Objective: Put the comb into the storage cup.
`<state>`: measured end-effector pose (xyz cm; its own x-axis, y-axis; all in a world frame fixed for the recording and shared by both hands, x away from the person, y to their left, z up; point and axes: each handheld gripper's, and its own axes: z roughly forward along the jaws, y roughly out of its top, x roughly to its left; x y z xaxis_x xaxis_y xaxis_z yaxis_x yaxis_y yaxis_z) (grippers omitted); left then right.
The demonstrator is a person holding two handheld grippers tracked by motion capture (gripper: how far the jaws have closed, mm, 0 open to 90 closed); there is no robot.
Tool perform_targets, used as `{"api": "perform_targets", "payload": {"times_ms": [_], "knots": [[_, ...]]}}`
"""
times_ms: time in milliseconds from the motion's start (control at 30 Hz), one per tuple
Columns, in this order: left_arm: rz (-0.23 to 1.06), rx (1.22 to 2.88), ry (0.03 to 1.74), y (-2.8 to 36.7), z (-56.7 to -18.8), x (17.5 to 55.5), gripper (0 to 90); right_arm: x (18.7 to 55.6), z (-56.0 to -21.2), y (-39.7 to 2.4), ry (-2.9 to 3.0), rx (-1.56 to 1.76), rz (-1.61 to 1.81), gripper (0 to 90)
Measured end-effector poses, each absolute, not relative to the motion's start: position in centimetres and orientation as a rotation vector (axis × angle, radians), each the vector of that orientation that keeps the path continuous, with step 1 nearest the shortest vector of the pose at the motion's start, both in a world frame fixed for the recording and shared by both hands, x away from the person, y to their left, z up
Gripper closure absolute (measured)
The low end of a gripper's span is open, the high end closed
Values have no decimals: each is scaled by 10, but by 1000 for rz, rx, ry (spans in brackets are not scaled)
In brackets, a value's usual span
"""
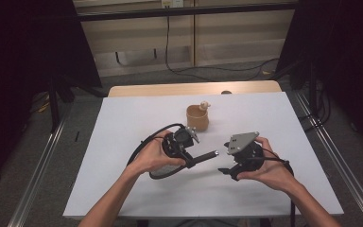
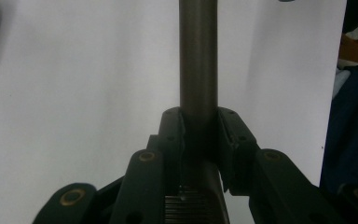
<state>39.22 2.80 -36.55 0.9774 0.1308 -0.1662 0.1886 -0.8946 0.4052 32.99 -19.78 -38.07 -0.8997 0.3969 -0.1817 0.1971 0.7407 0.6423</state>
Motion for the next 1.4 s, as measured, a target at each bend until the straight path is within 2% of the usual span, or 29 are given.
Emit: {"api": "perform_targets", "payload": {"times_ms": [533,667,733,1000,1400], "knots": [[-220,2712,225,25,-370,391,730,342,-380,-170,2715,236,742,439],[-208,2713,225,24,-372,391,730,342,-381,-163,2716,172,715,459],[-208,2715,228,24,-372,391,730,342,-381,-160,2711,135,703,514],[-215,2720,208,24,-372,392,730,345,-386,-151,2718,51,664,605],[-221,2707,242,24,-373,392,729,345,-387,-147,2683,-23,629,659]]}}
